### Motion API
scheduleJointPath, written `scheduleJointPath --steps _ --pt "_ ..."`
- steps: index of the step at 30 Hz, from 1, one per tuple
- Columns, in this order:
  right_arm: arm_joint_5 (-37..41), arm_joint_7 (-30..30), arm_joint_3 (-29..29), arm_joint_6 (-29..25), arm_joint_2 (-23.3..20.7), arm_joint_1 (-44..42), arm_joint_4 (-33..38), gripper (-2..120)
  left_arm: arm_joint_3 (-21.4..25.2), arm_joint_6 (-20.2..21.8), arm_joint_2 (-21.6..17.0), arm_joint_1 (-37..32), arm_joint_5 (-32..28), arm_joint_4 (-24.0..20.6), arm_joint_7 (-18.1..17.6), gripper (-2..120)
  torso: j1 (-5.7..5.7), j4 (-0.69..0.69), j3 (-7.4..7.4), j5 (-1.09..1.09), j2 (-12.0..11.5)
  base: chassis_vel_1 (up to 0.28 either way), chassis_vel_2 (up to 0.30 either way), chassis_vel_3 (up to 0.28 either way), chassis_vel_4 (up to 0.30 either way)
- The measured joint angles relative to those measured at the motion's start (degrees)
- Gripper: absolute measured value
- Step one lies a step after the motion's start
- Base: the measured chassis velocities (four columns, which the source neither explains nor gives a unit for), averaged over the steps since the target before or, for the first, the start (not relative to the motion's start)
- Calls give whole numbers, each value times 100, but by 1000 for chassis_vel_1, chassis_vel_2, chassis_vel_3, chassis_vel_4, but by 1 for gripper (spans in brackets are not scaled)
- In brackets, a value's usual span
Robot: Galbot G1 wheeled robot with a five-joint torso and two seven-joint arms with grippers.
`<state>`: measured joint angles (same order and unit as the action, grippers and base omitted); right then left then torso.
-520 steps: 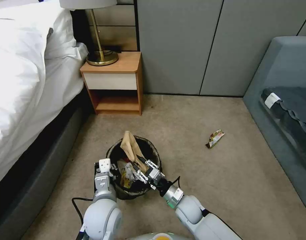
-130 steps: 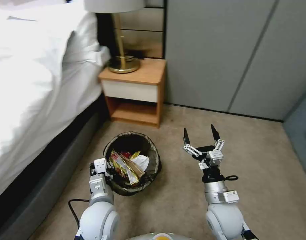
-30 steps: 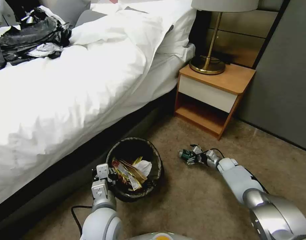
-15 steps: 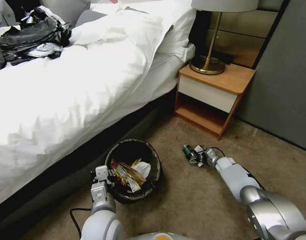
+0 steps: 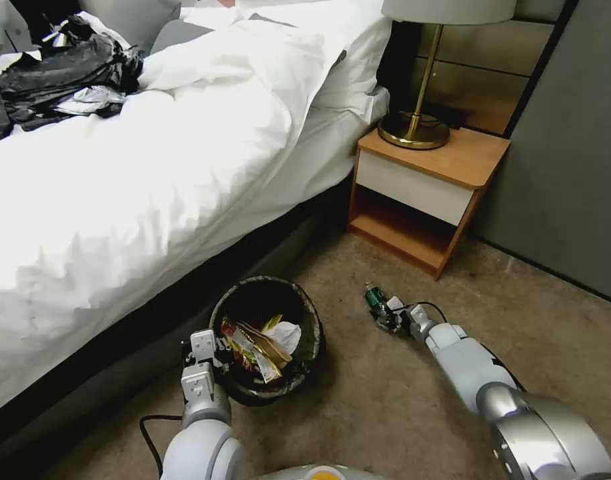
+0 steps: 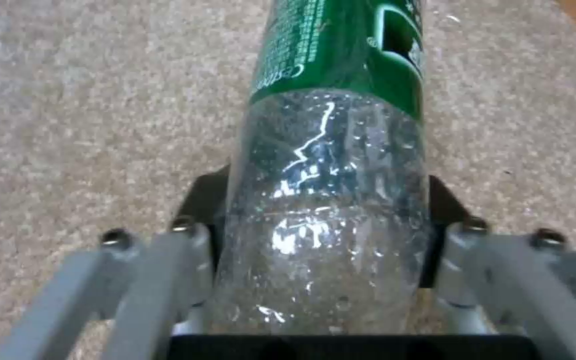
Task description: Pick up the trash bin, then pick up the garbage from the floor and place it into the trash bin.
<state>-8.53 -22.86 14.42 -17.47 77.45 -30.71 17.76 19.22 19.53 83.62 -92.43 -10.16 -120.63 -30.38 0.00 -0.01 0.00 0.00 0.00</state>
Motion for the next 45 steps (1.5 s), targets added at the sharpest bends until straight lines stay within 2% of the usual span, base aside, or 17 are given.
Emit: scheduleJointPath --steps 8,14,17,20,21,23,24,26,27,28,30,31,34,35,37,39,45 --pt "70 49 0 -14 -4 -34 22 26 -1 5 -16 71 -45 74 0 0 0 1 0 0 0 0 0 0 0" --pt "331 211 -12 -189 -28 -95 261 25 -13 15 -21 108 -69 129 0 0 0 1 0 0 0 0 0 0 0" --pt "622 325 -23 -374 -84 -263 764 25 -18 23 -29 117 -90 158 0 0 0 1 0 1 0 0 0 0 0" --pt "1103 403 -48 -612 -274 -829 2287 25 -26 43 -73 137 -170 184 -11 0 0 2 0 -1 0 0 0 0 0" --pt "1103 403 -48 -612 -274 -829 2287 25 -26 43 -73 137 -170 184 -11 0 0 2 0 -1 0 0 0 0 0" --pt "1417 411 -62 -725 -403 -1425 3565 25 -39 62 -114 145 -216 209 -28 0 0 0 0 4 0 0 0 0 0" --pt "1417 411 -62 -725 -403 -1425 3565 25 -39 62 -114 145 -216 209 -28 0 0 0 0 4 0 0 0 0 0" --pt "1741 382 -77 -829 -506 -1986 4924 25 -58 83 -132 156 -237 225 -32 0 0 -1 0 0 0 0 0 0 0" --pt "1741 382 -77 -829 -506 -1986 4924 25 -58 83 -132 156 -237 225 -32 0 0 -1 0 0 0 0 0 0 0" --pt "1910 329 -108 -865 -551 -2252 5655 25 -71 98 -134 162 -253 226 -32 0 0 3 -1 2 0 0 0 0 0" --pt "2109 218 -236 -879 -642 -2663 6650 25 -87 120 -134 168 -266 228 -33 0 0 1 -1 -1 1 0 0 0 0" --pt "2109 218 -236 -879 -642 -2663 6650 25 -87 120 -134 168 -266 228 -33 0 0 1 -1 -1 1 0 0 0 0" --pt "2136 124 -646 -932 -768 -3118 7683 25 -107 138 -130 169 -280 227 -29 0 -1 3 -1 -1 1 0 0 0 0" --pt "2136 124 -646 -932 -768 -3118 7683 25 -107 138 -130 169 -280 227 -29 0 -1 3 -1 -1 1 0 0 0 0" --pt "2053 165 -1165 -960 -884 -3472 8163 25 -115 160 -134 166 -308 207 -25 0 -1 1 -1 2 1 0 0 0 0" --pt "1993 193 -1379 -974 -925 -3587 8259 25 -119 171 -135 165 -321 196 -21 0 -1 1 -1 -3 1 0 0 0 0" --pt "1655 216 -1968 -1104 -896 -3806 7916 25 -141 197 -112 146 -338 147 -10 0 -1 0 0 0 1 0 0 0 0"
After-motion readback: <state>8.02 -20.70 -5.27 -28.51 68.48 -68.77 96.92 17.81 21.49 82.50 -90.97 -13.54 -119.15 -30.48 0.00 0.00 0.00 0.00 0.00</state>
